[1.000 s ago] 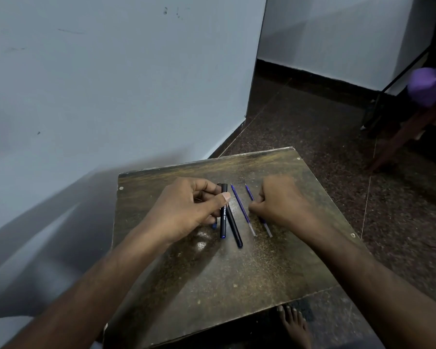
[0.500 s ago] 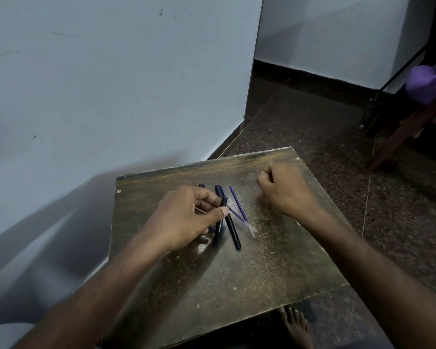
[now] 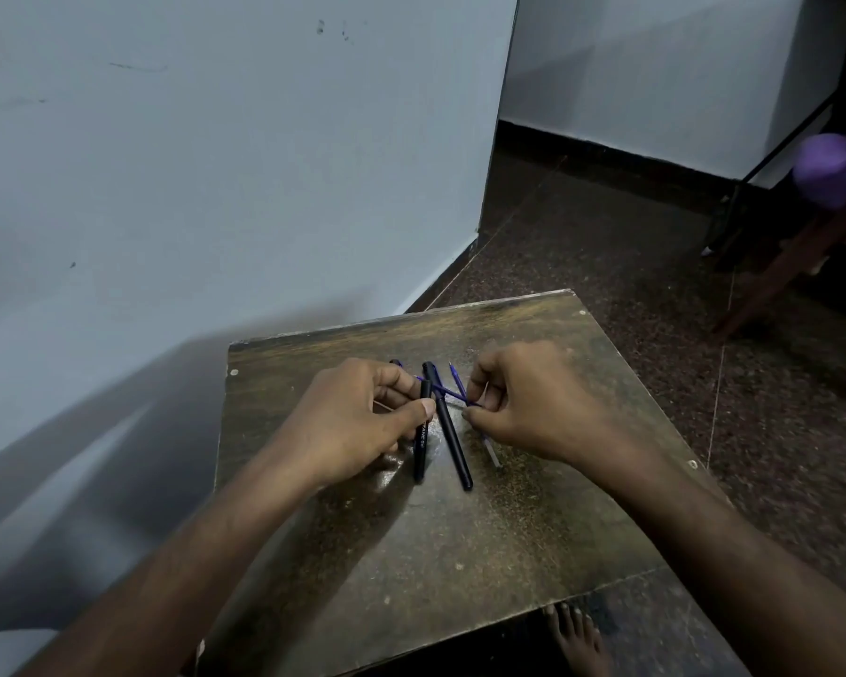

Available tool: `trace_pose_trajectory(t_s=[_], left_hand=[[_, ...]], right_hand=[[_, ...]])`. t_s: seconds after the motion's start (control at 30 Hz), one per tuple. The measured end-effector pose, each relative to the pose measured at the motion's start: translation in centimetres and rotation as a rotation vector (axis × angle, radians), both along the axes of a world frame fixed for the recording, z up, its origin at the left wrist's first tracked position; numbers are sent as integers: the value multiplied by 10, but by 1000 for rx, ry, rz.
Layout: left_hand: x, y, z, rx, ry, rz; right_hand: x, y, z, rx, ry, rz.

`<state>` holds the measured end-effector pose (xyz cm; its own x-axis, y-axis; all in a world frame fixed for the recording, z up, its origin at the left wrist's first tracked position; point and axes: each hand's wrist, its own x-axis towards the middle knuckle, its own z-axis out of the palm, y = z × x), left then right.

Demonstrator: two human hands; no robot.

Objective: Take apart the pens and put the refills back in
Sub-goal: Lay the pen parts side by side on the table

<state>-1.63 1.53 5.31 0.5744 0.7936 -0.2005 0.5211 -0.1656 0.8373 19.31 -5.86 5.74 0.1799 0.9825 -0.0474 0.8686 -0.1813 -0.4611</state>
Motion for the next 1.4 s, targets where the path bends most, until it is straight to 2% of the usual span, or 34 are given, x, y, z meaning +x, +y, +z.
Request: trace_pose_trajectory(t_s=[0.27,0.63,0.8,0.9,1.0,1.07,1.13,1.27,1.33,1.4], left_hand=[[-1,1,1,9,-30,9],[-4,2,5,37,-28,17],[-5,0,8,36,-22,19],[-5,0,9,45,-15,17],[-5,0,9,51,-14,22],[-5,-1,9,53,-22,23],[-6,0,10,46,-33,17],[-7,0,9,53,-23,2],[-6,0,7,69,-9,-2],[-4,0,6,78,-1,1]], right_hand=[[5,9,-2,58,-38,-94],[22,30,-19,73,-200,-164],[31,39,-15,187,-205,-171],[30,43,-17,121,-211,-166],[23,46,-21,54,-296,-155],[16,47,-18,70,-299,-143],[13,45,-10,155,-86,-148],[1,26,5,285,704,-126],[-4,20,8,289,896,-104],[-7,18,10,280,964,-85]])
